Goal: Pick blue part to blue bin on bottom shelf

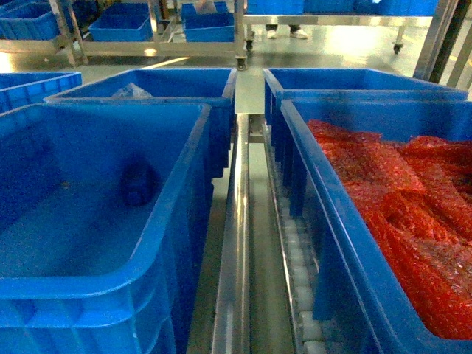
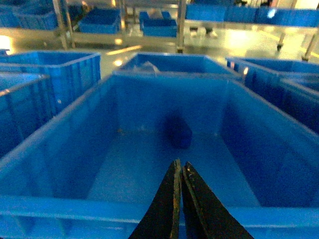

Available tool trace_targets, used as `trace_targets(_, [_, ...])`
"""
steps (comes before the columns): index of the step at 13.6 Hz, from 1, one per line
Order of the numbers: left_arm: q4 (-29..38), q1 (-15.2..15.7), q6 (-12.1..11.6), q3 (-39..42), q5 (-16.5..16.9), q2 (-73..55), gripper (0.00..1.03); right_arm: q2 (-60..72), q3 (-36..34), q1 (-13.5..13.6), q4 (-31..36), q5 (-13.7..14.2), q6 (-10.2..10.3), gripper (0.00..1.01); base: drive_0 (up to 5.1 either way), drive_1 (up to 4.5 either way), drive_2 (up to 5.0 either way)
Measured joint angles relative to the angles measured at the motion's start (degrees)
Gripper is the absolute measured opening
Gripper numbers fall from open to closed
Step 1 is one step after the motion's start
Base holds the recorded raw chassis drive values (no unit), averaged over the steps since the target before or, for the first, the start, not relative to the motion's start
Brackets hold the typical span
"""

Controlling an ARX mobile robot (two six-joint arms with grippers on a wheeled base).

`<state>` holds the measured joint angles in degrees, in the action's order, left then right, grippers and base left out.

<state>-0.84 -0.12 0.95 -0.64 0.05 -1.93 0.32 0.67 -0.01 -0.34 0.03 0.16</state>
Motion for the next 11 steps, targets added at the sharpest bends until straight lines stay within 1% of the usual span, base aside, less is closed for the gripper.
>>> trace_targets(1, [1.6,0.0,0.0,-0.4,-0.3,1.3,0.02,0.0,0.0,0.0,0.1,0.0,0.0,0.98,0.0,0.0,0.0])
trace_targets(2, [0.2,0.0,-0.1,0.0,0.0,1.3,0.02,0.0,0.0,0.0,0.0,0.0,0.0,0.98,0.0,0.0,0.0])
trace_targets(4, [0.5,0.0,-0.1,0.0,0.0,1.3,0.02,0.0,0.0,0.0,0.0,0.0,0.0,0.98,0.0,0.0,0.0])
trace_targets(5, [0.5,0.0,-0.1,0.0,-0.1,1.3,0.1,0.0,0.0,0.0,0.0,0.0,0.0,0.98,0.0,0.0,0.0])
trace_targets(11, [0.5,0.0,-0.1,0.0,-0.1,1.3,0.97,0.0,0.0,0.0,0.0,0.0,0.0,0.98,0.0,0.0,0.0])
